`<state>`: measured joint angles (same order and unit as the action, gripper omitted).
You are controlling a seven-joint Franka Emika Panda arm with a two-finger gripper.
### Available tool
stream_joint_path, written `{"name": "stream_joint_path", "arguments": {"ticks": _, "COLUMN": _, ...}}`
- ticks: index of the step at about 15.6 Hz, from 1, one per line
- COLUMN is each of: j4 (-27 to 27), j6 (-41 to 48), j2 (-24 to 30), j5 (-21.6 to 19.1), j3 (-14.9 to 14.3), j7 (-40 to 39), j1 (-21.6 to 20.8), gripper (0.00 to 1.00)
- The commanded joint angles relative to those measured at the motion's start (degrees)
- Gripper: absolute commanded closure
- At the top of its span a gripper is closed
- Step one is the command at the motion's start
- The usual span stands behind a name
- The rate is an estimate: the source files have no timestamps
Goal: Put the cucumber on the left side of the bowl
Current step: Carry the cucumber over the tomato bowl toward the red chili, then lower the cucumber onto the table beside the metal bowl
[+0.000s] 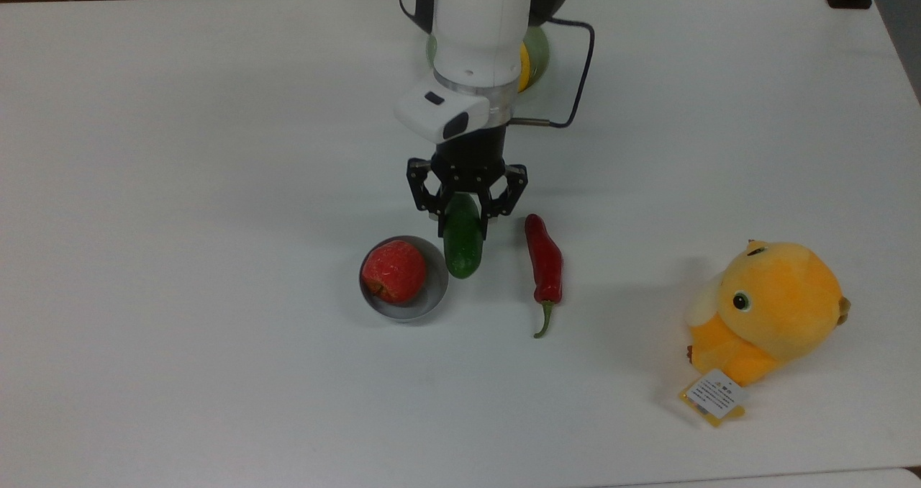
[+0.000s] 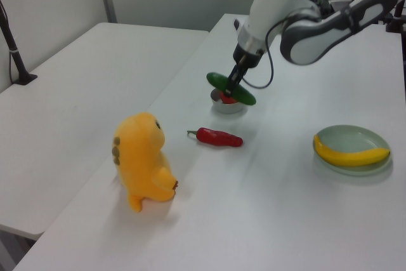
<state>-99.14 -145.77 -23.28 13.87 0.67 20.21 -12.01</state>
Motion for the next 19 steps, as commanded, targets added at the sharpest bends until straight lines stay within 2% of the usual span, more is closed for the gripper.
{"name": "stream_joint_path", "arguments": {"ticks": 1, "j4": 1.23, "j6": -3.99, "j2": -3.43, "j5": 3.0, "j3": -0.23, "j7": 1.42, "j1": -1.87, "gripper": 0.96}}
{"name": "stream_joint_path", "arguments": {"ticks": 12, "j4": 1.15, "j6": -5.93, "j2": -4.76, "j5": 3.61, "j3": -0.23, "j7": 1.42, "j1": -1.53, "gripper": 0.92}}
{"name": "stream_joint_path", "arguments": {"ticks": 16, "j4": 0.97, "j6": -5.93, "j2": -4.76, "j5": 3.7, "j3": -0.31, "j7": 1.33, "j1": -1.17, "gripper": 0.87}}
{"name": "stream_joint_path", "arguments": {"ticks": 17, "j4": 0.97, "j6": -5.93, "j2": -4.76, "j5": 3.7, "j3": -0.31, "j7": 1.33, "j1": -0.91, "gripper": 0.77}}
{"name": "stream_joint_path", "arguments": {"ticks": 18, "j4": 0.88, "j6": -5.93, "j2": -4.76, "j5": 3.7, "j3": -0.31, "j7": 1.33, "j1": -0.82, "gripper": 0.57}}
{"name": "stream_joint_path", "arguments": {"ticks": 19, "j4": 0.88, "j6": -5.84, "j2": -4.76, "j5": 3.62, "j3": -0.31, "j7": 1.41, "j1": -0.82, "gripper": 0.45}}
